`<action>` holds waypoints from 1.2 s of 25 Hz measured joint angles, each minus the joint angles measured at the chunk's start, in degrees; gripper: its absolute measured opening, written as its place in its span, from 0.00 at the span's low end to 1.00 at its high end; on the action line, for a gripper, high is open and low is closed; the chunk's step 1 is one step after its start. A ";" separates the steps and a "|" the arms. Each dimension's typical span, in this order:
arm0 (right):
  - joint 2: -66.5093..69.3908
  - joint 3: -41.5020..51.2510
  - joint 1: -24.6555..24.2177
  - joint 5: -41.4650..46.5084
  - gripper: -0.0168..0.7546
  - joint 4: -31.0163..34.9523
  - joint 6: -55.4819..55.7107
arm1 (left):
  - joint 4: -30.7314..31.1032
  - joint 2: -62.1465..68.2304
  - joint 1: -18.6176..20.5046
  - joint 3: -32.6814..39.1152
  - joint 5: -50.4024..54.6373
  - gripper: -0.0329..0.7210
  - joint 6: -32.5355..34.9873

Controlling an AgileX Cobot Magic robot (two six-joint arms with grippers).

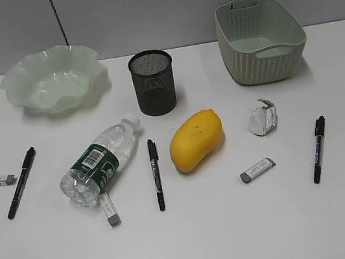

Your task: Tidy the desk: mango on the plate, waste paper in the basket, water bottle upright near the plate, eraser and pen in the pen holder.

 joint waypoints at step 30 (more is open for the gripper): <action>0.00 0.00 0.00 0.00 0.71 0.00 0.00 | -12.49 82.16 -34.95 -39.41 -5.55 0.85 13.79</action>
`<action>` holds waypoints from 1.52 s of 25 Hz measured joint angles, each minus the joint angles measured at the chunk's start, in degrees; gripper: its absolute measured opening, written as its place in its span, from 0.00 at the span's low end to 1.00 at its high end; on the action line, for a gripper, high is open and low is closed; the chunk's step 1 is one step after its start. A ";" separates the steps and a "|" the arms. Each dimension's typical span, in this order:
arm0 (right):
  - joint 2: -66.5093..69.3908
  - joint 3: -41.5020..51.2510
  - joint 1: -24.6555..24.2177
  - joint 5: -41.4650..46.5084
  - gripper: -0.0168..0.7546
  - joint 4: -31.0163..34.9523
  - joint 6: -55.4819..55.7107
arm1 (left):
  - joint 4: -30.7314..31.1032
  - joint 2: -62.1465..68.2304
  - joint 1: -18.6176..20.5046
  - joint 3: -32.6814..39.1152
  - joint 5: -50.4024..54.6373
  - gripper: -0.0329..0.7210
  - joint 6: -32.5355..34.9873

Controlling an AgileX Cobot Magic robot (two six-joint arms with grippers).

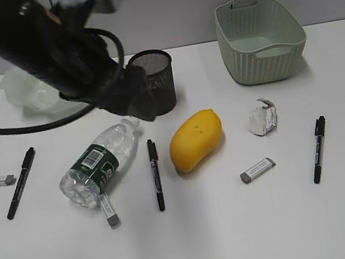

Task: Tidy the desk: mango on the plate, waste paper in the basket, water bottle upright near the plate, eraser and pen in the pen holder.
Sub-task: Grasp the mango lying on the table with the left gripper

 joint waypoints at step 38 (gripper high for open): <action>0.00 0.00 0.00 0.00 0.71 0.00 0.00 | 6.82 31.34 -4.07 -21.07 -2.04 0.92 0.07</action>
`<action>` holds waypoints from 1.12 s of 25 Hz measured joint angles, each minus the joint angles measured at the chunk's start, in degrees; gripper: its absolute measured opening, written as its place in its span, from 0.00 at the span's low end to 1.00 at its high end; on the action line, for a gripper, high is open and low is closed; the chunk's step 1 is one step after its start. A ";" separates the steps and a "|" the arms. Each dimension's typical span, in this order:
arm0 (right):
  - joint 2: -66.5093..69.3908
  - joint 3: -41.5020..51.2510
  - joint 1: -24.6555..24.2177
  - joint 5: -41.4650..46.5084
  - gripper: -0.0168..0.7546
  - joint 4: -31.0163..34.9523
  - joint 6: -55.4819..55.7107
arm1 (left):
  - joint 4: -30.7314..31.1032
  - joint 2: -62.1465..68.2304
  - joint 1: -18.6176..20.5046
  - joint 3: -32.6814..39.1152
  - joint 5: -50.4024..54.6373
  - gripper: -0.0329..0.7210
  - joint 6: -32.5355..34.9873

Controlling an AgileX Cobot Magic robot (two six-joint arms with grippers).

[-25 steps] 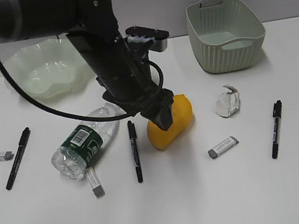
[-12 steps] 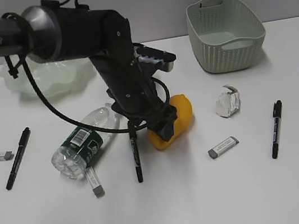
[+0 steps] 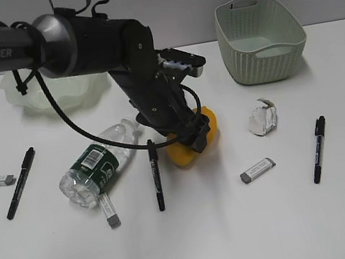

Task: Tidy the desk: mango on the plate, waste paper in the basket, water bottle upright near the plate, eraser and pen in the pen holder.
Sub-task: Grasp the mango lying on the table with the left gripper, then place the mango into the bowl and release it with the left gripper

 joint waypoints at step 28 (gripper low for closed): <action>0.00 0.00 0.00 0.00 0.71 0.00 0.00 | 0.29 -6.80 0.77 -10.72 7.98 0.78 0.17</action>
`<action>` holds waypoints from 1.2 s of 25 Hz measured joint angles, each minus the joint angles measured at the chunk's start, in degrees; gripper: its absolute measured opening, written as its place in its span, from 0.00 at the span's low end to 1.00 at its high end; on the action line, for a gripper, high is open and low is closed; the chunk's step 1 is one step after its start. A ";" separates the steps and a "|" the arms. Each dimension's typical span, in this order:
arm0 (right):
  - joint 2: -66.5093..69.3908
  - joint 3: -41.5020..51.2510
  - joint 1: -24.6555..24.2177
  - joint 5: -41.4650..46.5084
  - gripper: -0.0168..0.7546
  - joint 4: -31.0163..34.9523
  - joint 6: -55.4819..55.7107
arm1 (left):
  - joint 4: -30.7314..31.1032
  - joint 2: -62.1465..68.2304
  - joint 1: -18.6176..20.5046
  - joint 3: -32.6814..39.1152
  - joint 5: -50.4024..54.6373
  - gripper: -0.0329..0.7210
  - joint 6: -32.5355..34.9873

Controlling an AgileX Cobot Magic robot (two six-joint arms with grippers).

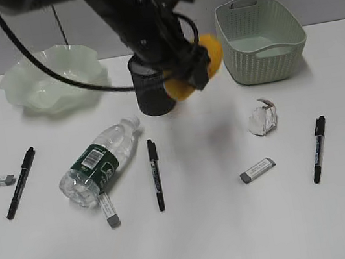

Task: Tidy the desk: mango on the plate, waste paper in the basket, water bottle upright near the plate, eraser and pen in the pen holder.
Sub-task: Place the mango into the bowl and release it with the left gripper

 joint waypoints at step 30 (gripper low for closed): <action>0.00 0.00 0.00 0.00 0.71 0.00 0.00 | -3.09 15.95 32.83 -7.41 -13.59 0.78 -0.25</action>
